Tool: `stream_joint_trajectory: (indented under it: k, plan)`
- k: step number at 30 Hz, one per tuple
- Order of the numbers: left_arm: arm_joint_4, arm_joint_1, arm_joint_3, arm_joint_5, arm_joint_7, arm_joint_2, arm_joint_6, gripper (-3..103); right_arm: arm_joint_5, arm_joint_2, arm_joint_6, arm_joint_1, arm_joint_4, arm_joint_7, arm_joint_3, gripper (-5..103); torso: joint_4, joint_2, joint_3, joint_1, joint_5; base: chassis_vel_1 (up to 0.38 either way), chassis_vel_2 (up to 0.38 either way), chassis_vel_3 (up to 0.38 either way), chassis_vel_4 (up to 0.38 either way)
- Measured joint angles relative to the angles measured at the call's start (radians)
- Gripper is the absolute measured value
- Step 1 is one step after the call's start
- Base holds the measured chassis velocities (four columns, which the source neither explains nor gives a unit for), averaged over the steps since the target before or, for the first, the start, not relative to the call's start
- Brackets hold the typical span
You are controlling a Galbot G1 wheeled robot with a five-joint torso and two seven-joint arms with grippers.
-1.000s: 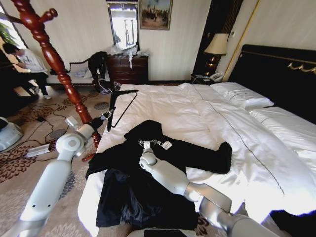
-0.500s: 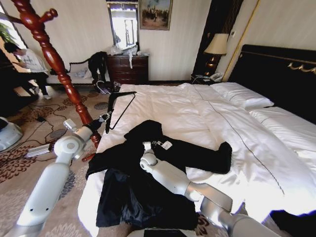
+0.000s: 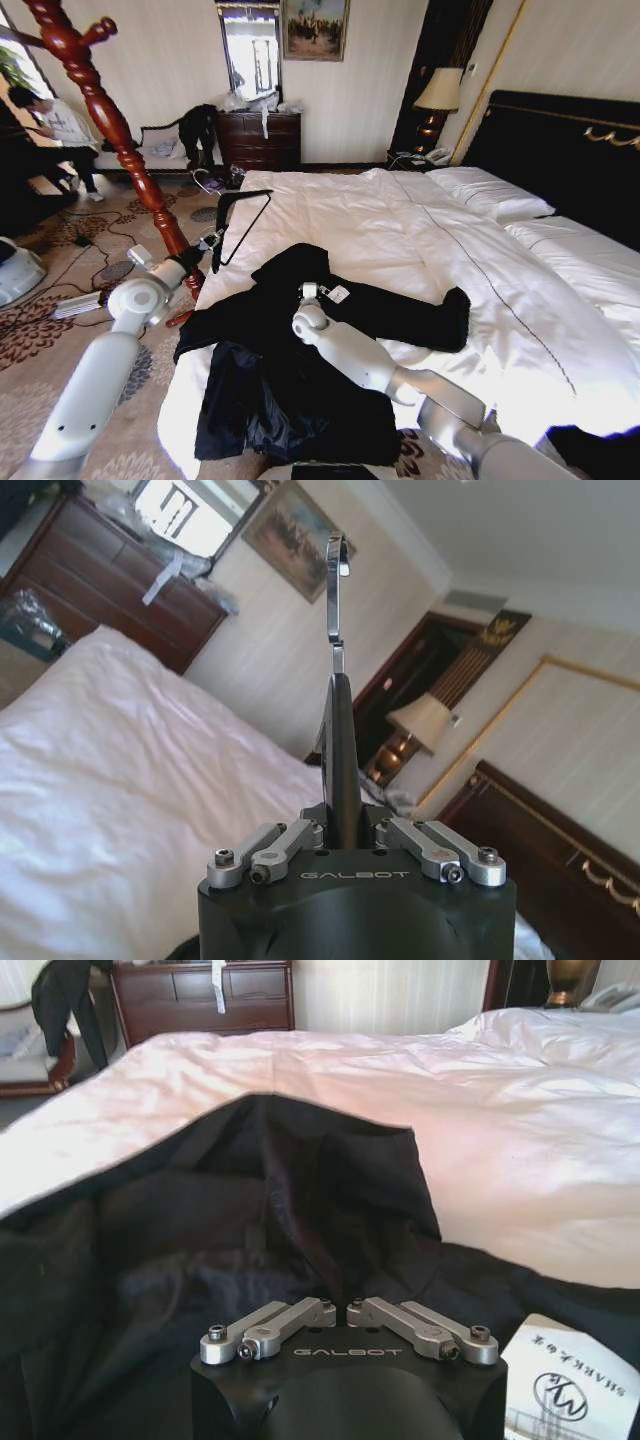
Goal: Pick up the clothes from the bed and hang them on the clothes hanger.
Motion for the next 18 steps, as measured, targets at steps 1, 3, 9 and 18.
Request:
stream_joint_trajectory:
  k: [1, 3, 9, 18]
  plan:
    - [0.0, 0.007, 0.011, -0.012, 0.002, 0.018, 0.0, 16, 0.016, -0.016, 0.0, -0.002, 0.031, -0.003, 0.011, 1, 0.0001, 0.0, 0.0, 0.0, 0.0, 0.0, 0.0, 0.0, 0.0]
    - [-0.003, 0.023, 0.025, -0.033, 0.009, 0.036, 0.0, 16, 0.047, -0.045, -0.003, -0.005, 0.089, -0.007, 0.038, 0, 0.0006, 0.0, 0.0, 0.0, 0.0001, 0.0, 0.0, 0.0, 0.0]
    - [-0.018, 0.075, 0.054, -0.088, 0.029, 0.022, 0.031, 16, 0.141, -0.133, -0.012, 0.001, 0.193, -0.058, 0.153, 0, -0.0001, 0.0, 0.0, 0.0, 0.0001, 0.0, 0.0, 0.0, 0.0]
    - [-0.007, 0.141, 0.136, -0.006, 0.109, -0.04, 0.067, 16, 0.196, -0.184, -0.02, 0.029, 0.191, -0.165, 0.265, 0, -0.0002, 0.0, 0.0, 0.0, 0.0001, 0.0, 0.0, 0.0, 0.0]
